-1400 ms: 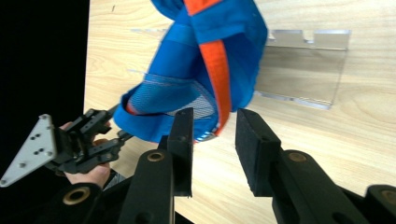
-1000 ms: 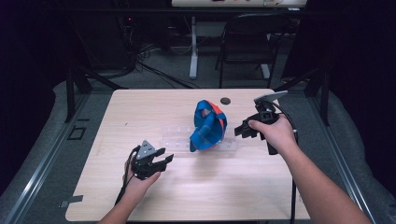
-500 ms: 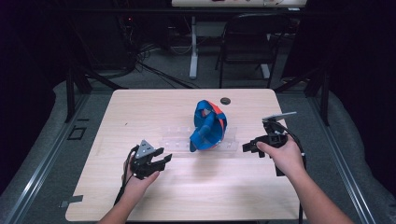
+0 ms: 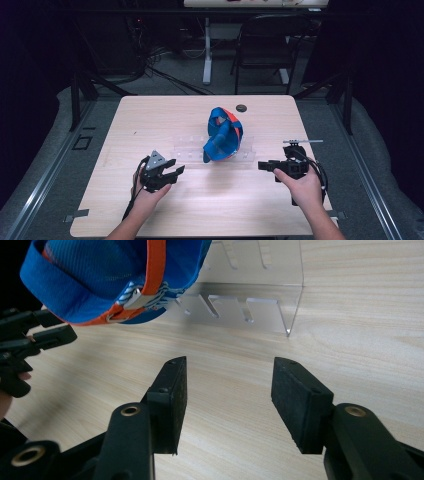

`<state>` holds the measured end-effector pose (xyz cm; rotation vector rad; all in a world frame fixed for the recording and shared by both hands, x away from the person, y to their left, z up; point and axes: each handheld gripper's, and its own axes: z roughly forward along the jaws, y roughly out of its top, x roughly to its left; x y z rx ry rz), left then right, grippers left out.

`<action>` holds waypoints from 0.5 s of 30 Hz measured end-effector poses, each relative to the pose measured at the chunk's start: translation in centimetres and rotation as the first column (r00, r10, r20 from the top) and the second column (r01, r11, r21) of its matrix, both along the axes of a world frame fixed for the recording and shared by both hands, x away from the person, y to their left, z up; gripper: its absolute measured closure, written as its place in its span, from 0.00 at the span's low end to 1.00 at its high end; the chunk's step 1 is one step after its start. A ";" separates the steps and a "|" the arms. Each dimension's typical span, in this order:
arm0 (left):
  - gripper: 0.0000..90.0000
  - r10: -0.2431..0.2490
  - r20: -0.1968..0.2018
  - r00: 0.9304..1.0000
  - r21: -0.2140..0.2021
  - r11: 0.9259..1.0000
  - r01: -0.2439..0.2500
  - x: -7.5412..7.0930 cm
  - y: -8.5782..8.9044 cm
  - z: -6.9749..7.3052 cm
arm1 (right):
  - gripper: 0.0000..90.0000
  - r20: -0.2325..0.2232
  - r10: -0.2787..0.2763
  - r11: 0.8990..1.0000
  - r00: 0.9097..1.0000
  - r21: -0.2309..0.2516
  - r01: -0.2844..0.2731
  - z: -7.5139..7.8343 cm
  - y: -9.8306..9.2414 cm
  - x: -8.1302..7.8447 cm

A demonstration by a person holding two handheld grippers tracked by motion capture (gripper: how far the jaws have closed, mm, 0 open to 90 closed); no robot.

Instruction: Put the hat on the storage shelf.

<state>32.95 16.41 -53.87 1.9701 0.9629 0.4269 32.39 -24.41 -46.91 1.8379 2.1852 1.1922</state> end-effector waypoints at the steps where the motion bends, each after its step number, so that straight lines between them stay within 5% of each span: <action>1: 0.61 0.000 0.000 1.000 0.000 1.000 0.000 0.0 0.0 0.0 | 0.53 0.007 0.005 1.000 1.000 -0.005 -0.005 -0.2 0.2 -0.2; 11: 0.61 -0.002 0.000 1.000 -0.003 1.000 0.002 0.0 -0.1 -0.1 | 0.53 0.092 -0.015 0.998 0.996 -0.052 0.020 -2.6 0.4 -1.6; 15: 0.61 -0.008 0.001 1.000 -0.004 1.000 0.008 0.1 -0.3 0.0 | 0.52 0.160 -0.066 0.992 0.985 -0.095 0.082 -3.6 0.0 -2.4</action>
